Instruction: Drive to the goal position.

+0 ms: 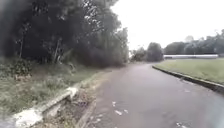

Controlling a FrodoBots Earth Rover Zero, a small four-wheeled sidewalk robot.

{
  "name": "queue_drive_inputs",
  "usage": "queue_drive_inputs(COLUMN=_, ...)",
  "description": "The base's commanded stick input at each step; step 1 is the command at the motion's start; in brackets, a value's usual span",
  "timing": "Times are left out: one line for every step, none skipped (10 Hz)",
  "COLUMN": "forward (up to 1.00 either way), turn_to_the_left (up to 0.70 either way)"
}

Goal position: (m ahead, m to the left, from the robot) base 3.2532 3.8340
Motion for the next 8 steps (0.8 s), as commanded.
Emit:
queue_drive_inputs(forward=1.00, turn_to_the_left=-0.16)
queue_drive_inputs(forward=1.00, turn_to_the_left=-0.10)
queue_drive_inputs(forward=1.00, turn_to_the_left=-0.04)
queue_drive_inputs(forward=1.00, turn_to_the_left=-0.09)
queue_drive_inputs(forward=1.00, turn_to_the_left=-0.34)
queue_drive_inputs(forward=1.00, turn_to_the_left=0.00)
queue_drive_inputs(forward=1.00, turn_to_the_left=-0.02)
queue_drive_inputs(forward=1.00, turn_to_the_left=-0.12)
